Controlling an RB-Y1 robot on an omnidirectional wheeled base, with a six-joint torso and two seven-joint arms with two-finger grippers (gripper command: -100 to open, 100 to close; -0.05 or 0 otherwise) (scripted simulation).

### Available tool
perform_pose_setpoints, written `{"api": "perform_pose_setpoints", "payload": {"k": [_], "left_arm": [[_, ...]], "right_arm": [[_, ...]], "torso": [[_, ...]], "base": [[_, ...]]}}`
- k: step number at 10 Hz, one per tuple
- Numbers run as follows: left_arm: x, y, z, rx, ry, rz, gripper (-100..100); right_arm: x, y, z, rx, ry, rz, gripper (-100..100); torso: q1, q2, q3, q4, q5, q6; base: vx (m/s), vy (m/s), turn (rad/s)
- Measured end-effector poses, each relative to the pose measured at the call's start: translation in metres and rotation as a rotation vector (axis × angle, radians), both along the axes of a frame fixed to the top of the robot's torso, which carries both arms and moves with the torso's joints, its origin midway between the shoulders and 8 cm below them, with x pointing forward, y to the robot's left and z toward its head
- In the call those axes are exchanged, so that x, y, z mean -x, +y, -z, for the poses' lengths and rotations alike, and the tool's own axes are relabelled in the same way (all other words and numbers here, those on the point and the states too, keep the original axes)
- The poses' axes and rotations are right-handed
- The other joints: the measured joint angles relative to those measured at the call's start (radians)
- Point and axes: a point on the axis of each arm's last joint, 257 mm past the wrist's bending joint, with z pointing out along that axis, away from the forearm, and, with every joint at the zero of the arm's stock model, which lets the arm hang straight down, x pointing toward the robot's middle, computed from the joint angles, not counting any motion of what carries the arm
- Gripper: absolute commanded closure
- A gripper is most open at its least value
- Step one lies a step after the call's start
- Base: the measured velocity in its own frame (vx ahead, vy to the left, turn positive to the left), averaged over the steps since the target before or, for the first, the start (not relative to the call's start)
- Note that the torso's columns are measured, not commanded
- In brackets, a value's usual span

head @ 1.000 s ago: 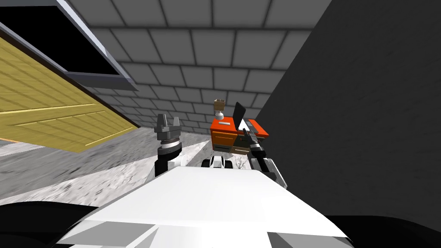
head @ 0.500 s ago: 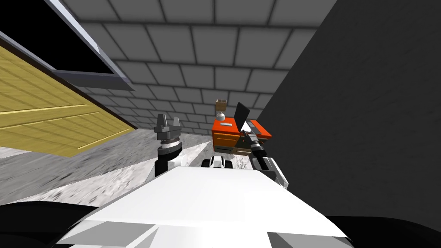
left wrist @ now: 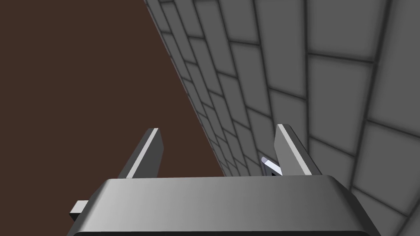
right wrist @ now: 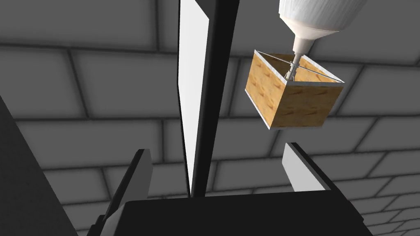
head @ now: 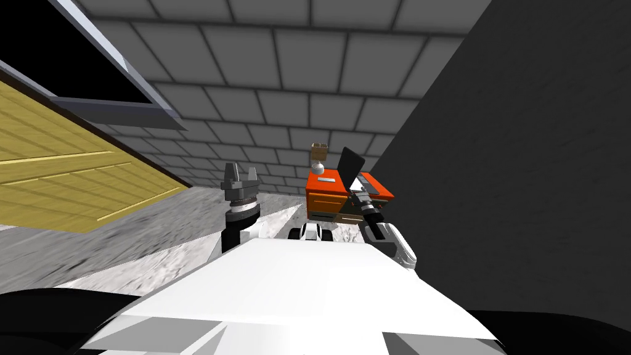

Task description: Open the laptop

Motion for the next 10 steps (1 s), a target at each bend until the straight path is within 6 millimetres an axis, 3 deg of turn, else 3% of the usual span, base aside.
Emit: {"api": "perform_pose_setpoints", "payload": {"k": [10], "left_arm": [[0.000, 0.000, 0.000, 0.000, 0.000, 0.000, 0]], "right_arm": [[-0.014, -0.065, 0.025, 0.490, 0.087, 0.112, -100]], "torso": [[-0.002, 0.001, 0.000, 0.000, -0.001, 0.000]], "base": [[0.060, 0.083, -0.023]]}}
